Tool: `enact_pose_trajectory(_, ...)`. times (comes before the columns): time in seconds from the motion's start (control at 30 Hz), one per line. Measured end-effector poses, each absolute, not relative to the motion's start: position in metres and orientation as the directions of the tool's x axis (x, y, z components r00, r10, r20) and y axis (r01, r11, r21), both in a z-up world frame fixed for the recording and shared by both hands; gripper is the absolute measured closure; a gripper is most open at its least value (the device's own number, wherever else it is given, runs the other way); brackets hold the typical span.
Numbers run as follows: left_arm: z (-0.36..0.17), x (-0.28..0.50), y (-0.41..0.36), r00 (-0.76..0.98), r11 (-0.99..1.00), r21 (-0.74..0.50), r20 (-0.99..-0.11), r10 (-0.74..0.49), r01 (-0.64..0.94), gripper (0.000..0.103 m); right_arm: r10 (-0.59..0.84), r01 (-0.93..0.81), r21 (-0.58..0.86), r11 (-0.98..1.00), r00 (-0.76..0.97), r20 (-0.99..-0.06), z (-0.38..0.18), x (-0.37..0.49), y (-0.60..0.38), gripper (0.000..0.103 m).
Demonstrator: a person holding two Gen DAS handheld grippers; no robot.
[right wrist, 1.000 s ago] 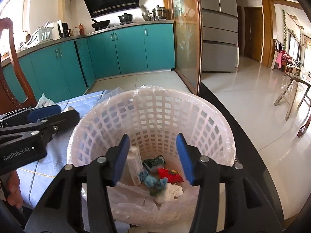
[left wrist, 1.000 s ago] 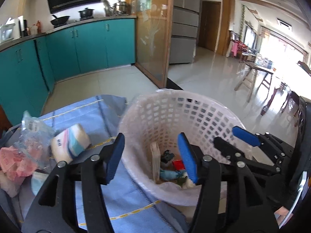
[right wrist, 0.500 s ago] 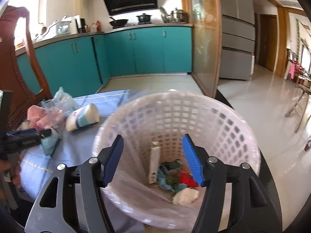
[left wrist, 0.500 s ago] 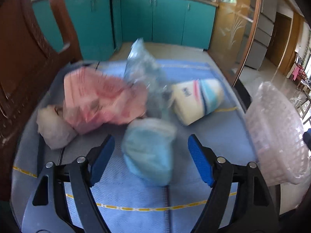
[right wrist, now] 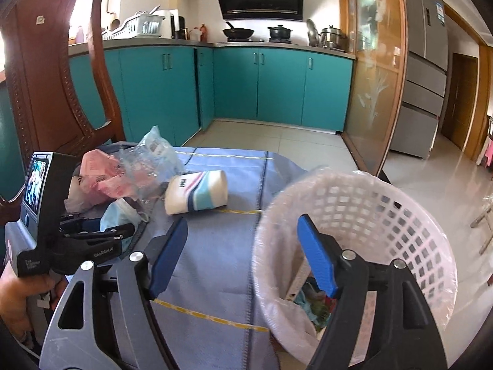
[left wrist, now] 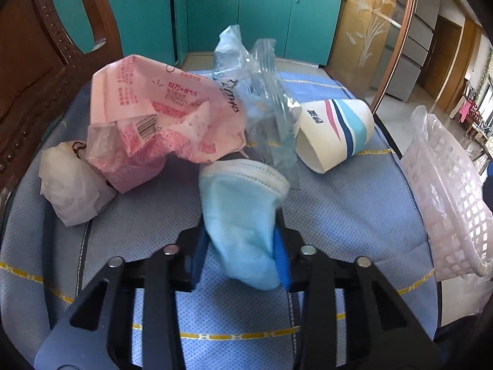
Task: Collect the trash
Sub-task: 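Grasp the blue face mask with the left tool, then grasp the clear plastic bag with the right tool while the left tool holds the mask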
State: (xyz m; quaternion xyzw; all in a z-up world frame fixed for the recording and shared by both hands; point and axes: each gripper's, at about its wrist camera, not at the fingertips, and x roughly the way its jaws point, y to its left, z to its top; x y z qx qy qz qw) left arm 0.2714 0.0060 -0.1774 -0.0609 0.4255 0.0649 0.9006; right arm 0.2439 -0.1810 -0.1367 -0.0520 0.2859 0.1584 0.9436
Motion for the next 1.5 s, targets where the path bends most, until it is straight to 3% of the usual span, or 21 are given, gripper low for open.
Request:
enact_pose_trajectory(0.13, -0.169, 0.255, 0.011, 0.663, 0.985, -0.041, -0.744, 0.082, -0.167, 0.074, 0.272, -0.335, -0.014, 0.942, 0.787, -0.554, -0.137, 0.245, -0.17, 0.026)
enact_pose_trajectory(1.1, -0.129, 0.176, 0.051, 0.719, 0.977, -0.026, -0.682, 0.136, -0.21, 0.074, 0.328, -0.43, -0.043, 0.902, 0.747, -0.578, -0.14, 0.249, -0.117, 0.026)
enact_pose_trajectory(1.5, -0.102, 0.138, 0.068, 0.74, 0.97, 0.001, -0.646, 0.186, -0.243, 0.074, 0.576, -0.655, 0.066, 0.753, 0.607, -0.547, -0.129, 0.271, -0.039, 0.026)
